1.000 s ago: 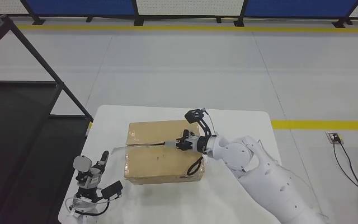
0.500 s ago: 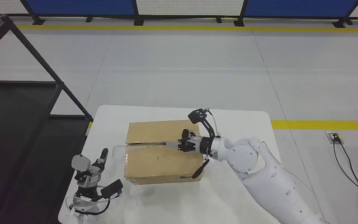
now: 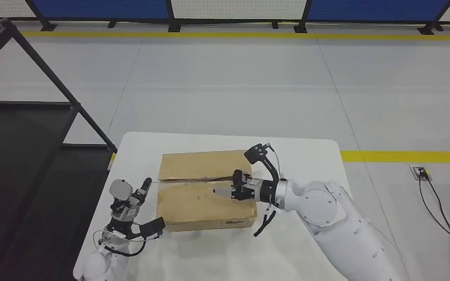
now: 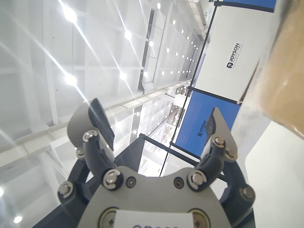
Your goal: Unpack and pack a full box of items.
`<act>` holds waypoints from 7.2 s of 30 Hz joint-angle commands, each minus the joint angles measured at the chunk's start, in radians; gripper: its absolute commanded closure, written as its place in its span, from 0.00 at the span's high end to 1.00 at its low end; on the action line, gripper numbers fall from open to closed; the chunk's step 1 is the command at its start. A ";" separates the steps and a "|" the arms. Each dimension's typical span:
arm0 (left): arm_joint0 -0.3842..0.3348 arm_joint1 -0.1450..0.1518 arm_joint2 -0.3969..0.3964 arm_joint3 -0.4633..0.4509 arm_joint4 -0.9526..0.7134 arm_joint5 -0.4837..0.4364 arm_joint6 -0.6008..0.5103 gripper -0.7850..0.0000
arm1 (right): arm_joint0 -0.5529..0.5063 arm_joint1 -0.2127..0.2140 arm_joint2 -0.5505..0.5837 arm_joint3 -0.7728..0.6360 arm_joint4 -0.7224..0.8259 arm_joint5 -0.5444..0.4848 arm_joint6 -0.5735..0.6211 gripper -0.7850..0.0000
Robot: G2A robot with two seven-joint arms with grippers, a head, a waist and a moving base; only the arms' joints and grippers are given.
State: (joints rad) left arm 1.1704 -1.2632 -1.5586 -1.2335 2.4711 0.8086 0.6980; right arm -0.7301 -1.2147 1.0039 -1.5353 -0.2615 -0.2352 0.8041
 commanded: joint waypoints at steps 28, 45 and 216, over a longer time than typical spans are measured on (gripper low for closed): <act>0.124 0.048 -0.068 -0.086 -0.168 -0.397 0.206 1.00 | 0.016 0.001 0.003 0.035 0.023 0.021 0.069 1.00; 0.092 0.054 -0.048 -0.067 -0.176 -0.350 0.142 1.00 | 0.022 0.003 0.011 0.054 0.036 0.002 0.076 1.00; 0.077 0.058 -0.098 0.002 -0.413 -0.218 0.186 1.00 | 0.336 -0.295 -0.060 0.677 0.219 0.225 0.176 1.00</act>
State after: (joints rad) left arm 1.2480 -1.2047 -1.6587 -1.2302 2.0555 0.5917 0.8845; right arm -0.3665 -1.5262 0.9130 -0.8173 -0.0271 -0.0279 0.9919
